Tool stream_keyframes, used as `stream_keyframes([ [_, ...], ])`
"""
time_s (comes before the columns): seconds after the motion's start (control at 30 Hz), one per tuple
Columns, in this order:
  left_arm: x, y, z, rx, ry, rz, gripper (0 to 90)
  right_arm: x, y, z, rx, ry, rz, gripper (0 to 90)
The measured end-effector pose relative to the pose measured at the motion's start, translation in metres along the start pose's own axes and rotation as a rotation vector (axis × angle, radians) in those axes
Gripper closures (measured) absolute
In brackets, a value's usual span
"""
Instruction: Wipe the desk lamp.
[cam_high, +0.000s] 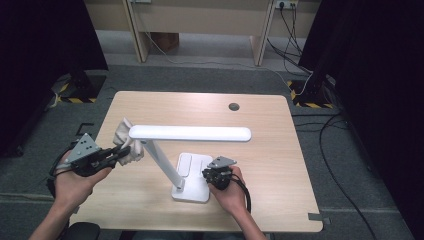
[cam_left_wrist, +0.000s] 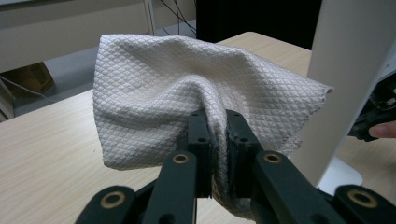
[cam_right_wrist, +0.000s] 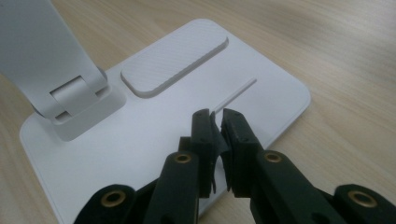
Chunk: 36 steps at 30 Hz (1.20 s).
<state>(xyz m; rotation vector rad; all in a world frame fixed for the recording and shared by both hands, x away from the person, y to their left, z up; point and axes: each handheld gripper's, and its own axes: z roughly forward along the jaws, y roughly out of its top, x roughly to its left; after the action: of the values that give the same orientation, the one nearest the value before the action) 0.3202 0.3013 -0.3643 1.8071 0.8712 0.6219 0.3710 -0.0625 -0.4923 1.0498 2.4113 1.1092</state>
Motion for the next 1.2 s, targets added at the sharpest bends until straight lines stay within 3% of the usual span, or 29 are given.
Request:
stream_keyframes([
  [0.57, -0.007, 0.022, -0.014, -0.065, -0.028, 0.026, 82.5, 0.004, -0.005, 0.006, 0.032, -0.01, -0.018, 87.9],
  [0.87, -0.009, 0.029, -0.02, -0.087, -0.032, 0.029, 82.5, 0.001, -0.005, 0.007, 0.025, 0.011, 0.014, 90.0],
  [1.2, -0.014, 0.042, -0.03, -0.119, -0.034, 0.055, 82.5, 0.003, -0.007, 0.007, 0.016, -0.001, -0.001, 90.0],
])
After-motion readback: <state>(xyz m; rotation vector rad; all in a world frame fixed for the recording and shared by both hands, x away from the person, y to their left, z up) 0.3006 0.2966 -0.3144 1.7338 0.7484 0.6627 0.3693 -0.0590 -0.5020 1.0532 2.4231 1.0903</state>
